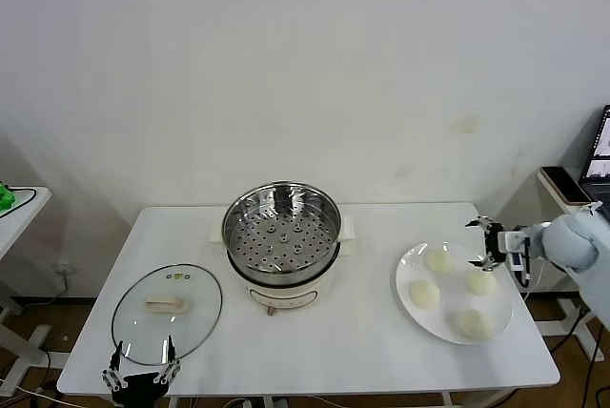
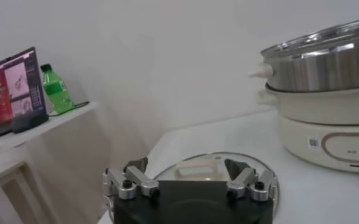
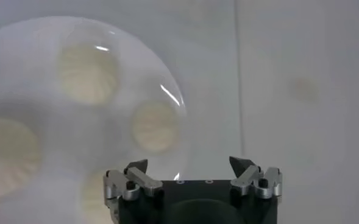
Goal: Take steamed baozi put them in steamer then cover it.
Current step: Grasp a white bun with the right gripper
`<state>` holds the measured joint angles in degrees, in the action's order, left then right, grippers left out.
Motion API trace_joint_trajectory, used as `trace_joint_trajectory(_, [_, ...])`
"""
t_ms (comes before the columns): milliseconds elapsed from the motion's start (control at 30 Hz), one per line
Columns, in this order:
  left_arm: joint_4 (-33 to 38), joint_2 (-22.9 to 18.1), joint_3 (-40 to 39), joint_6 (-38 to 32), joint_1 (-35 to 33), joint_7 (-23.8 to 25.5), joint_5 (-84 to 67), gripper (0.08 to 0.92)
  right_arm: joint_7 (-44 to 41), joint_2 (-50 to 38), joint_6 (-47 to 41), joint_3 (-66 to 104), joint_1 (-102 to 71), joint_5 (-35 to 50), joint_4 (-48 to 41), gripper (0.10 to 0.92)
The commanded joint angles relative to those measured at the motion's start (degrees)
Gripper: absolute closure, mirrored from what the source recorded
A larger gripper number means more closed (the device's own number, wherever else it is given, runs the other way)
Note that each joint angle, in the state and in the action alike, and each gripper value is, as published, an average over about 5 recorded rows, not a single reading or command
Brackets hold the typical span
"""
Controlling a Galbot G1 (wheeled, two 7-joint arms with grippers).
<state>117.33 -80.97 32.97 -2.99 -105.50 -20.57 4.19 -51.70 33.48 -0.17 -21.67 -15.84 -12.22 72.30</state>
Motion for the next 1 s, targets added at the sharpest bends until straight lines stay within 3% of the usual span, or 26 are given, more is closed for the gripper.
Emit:
trace_joint_trajectory(33, [-0.31, -0.17, -0.05, 0.03, 1.05, 0.02, 0.19, 0.177, -5.89, 6.52, -1.02, -16.65, 14.52, 3.21, -10.46, 0.203])
trace_joint_trajectory(1000, [-0.78, -1.17, 0.54, -0.14, 1.96, -0.25, -0.87, 0.177, -6.98, 11.57, -1.47, -18.83, 13.88, -2.03, -16.81, 0.203])
